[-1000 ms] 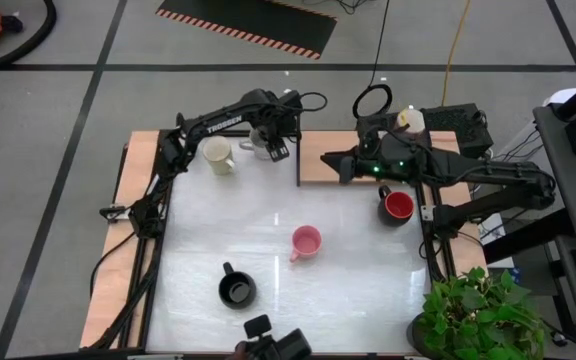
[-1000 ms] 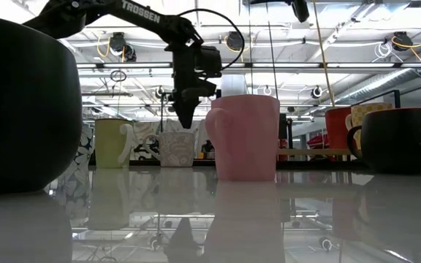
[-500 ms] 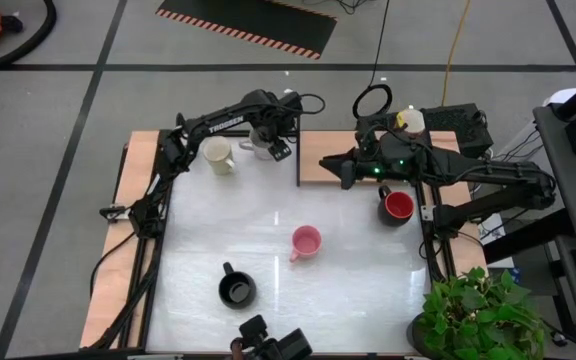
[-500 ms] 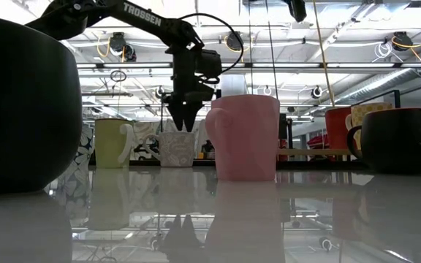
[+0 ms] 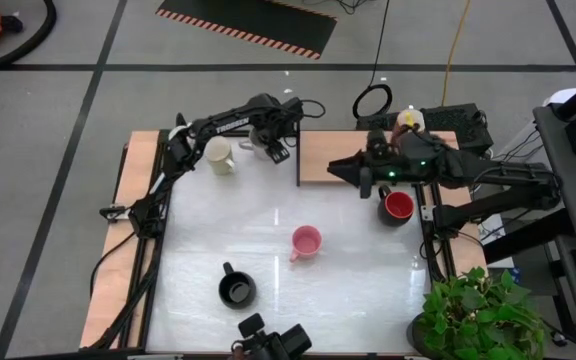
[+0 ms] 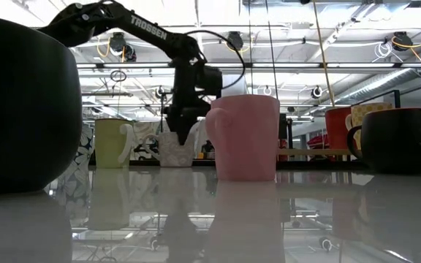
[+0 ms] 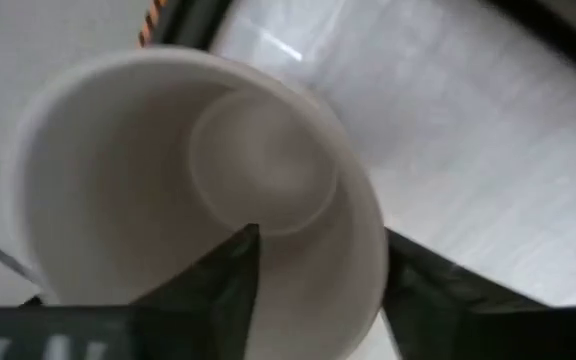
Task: Place coffee mugs
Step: Put the gray mug on the shelf
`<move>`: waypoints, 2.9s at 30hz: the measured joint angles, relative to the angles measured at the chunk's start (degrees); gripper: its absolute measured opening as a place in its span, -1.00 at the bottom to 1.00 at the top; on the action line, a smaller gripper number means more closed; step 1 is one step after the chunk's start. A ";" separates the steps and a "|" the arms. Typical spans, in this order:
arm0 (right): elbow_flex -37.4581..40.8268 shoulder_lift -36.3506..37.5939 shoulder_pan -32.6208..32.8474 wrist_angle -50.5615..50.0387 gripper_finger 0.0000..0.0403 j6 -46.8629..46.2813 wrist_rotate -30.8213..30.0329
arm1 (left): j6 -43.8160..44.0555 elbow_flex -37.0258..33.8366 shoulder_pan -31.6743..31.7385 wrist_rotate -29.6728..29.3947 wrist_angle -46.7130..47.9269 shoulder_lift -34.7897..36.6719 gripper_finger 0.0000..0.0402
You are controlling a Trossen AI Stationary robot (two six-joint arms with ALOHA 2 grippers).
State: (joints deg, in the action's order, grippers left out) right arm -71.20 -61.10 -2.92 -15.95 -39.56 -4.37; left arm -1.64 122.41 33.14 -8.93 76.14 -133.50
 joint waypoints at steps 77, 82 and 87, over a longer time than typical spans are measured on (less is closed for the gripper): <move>-47.74 -26.77 -8.35 -42.24 0.03 27.25 -22.35 | -47.75 0.00 -28.80 -33.83 -26.70 18.13 -0.85; -44.51 -26.92 -9.27 -42.16 0.08 27.98 -19.51 | -48.61 -0.53 -28.81 -33.51 -25.60 18.19 -0.85; -44.23 -26.42 -9.42 -40.74 0.06 32.19 -19.52 | -49.21 -1.49 -28.78 -33.31 -25.23 18.19 -0.85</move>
State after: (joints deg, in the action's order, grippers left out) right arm -115.43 -87.53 -12.34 -56.69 -7.37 -23.89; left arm -50.85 120.92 4.36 -42.24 50.91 -115.31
